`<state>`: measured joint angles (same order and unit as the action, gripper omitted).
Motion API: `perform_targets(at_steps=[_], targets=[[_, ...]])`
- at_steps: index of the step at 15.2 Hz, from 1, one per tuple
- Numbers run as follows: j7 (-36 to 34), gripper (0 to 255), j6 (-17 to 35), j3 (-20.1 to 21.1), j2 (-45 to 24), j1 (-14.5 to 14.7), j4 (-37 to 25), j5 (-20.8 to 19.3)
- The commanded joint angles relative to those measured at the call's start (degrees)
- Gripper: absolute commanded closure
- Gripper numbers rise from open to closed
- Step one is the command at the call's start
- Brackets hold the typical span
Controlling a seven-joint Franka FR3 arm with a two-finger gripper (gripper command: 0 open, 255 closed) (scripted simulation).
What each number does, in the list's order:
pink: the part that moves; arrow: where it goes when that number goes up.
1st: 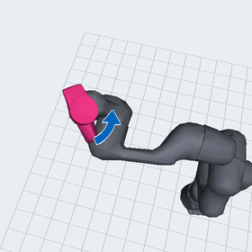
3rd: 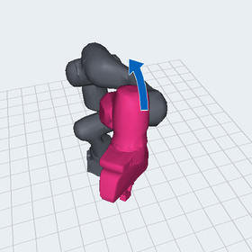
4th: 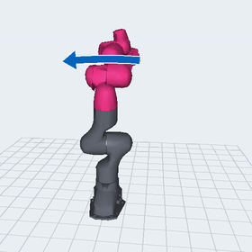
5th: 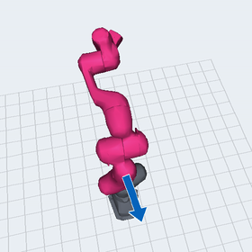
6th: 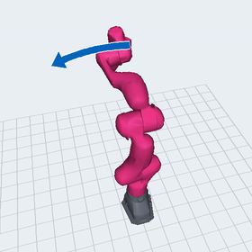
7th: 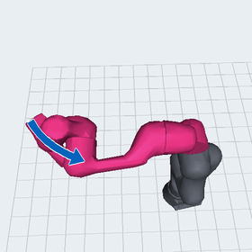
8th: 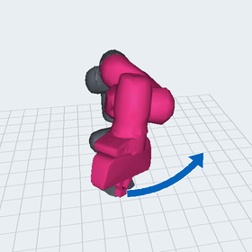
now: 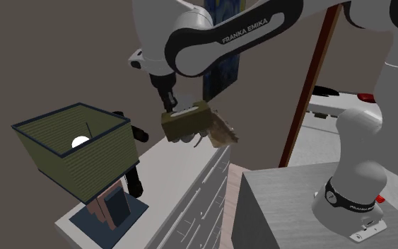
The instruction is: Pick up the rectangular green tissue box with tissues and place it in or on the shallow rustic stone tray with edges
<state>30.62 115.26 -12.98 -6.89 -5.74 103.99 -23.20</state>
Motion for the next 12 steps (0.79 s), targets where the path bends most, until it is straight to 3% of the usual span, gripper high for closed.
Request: perform_targets(at_steps=[1, 12], targets=[[1.81, 255, 0.69, -0.89, 1.94, -1.07, 1.84, -0.25], [14.15, 255, 5.1, -7.53, 10.01, -7.77, 9.16, -1.22]])
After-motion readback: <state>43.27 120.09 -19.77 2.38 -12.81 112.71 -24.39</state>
